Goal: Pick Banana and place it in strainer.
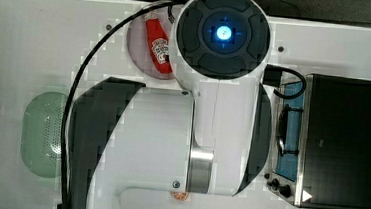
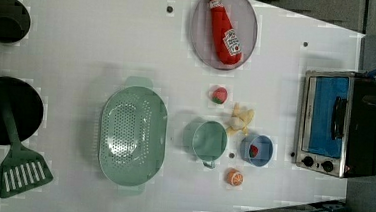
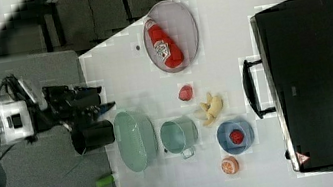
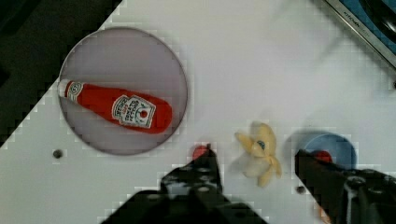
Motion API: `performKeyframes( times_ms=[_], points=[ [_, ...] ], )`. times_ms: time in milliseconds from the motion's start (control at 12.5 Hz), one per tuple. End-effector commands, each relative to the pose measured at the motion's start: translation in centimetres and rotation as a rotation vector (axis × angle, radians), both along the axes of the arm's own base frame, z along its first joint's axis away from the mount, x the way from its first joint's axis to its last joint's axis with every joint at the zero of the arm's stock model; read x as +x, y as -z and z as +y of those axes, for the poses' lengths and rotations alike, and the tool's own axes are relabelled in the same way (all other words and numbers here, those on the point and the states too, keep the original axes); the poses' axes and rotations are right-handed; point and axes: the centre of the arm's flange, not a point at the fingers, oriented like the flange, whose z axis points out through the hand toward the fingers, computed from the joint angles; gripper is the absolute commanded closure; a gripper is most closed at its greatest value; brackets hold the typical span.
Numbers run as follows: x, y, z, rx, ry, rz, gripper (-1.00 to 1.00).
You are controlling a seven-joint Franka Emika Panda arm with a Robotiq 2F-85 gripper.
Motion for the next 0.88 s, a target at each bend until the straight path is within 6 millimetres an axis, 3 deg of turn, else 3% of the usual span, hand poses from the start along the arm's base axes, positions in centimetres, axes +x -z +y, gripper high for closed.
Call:
performKeyframes(
  times_ms=[80,240,480,640,880],
  points=[
    [-11.5,-7.9,-1.0,-0.009,0.083,-0.005,-0.6],
    [-11.4,-7.5,-0.9,-0.009,0.08,0.002,-0.99],
    [-10.5,-4.6,-0.7,-0.012,0.073,0.024,-1.0],
    [-9.2,-1.0,-0.6,-0.012,0.066,0.03,-1.0],
    [-7.6,6.2,-0.5,-0.011,0.054,0.058,-1.0]
  ],
)
